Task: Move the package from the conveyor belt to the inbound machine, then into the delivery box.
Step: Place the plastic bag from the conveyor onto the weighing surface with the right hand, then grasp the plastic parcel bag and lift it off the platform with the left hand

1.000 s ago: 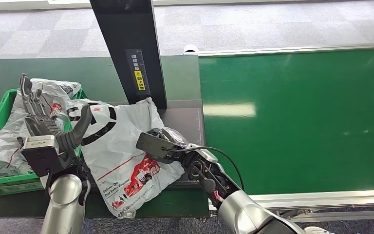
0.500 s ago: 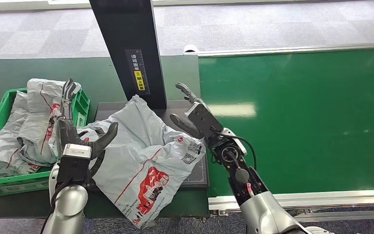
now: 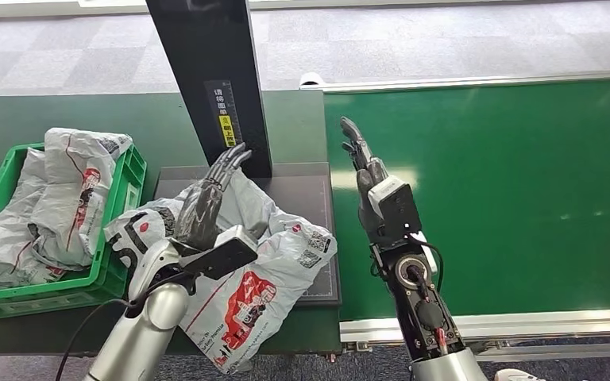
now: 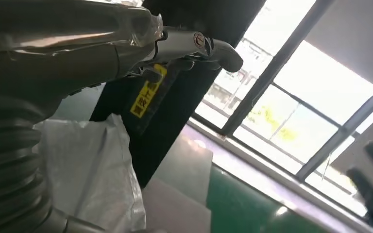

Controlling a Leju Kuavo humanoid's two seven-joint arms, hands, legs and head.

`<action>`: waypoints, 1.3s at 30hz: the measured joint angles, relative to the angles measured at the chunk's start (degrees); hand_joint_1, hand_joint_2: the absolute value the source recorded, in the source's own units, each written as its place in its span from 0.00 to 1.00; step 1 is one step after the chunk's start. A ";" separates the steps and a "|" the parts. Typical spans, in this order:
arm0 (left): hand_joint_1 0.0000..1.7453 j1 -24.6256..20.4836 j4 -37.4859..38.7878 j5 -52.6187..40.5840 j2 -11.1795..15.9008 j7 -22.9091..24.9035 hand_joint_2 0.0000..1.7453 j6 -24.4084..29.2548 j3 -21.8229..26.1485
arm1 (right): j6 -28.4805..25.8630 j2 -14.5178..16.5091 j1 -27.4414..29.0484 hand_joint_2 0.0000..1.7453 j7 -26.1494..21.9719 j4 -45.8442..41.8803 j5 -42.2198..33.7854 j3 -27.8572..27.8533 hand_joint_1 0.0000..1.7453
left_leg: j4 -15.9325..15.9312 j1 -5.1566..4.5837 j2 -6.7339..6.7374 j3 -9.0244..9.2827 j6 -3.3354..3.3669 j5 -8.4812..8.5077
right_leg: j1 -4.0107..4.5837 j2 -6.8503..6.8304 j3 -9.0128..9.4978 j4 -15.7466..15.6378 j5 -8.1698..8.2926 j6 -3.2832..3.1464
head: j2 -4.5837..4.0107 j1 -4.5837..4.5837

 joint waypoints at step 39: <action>1.00 -23.24 49.60 -11.68 -2.25 -0.67 1.00 -8.98 -19.56 | -1.31 -1.03 1.67 1.00 -2.66 -8.39 -3.05 -0.17 0.00 | -0.02 0.00 -0.04 0.44 -0.01 0.02 | -0.01 -0.10 0.51 0.01 0.01 0.00 | 0.00 0.01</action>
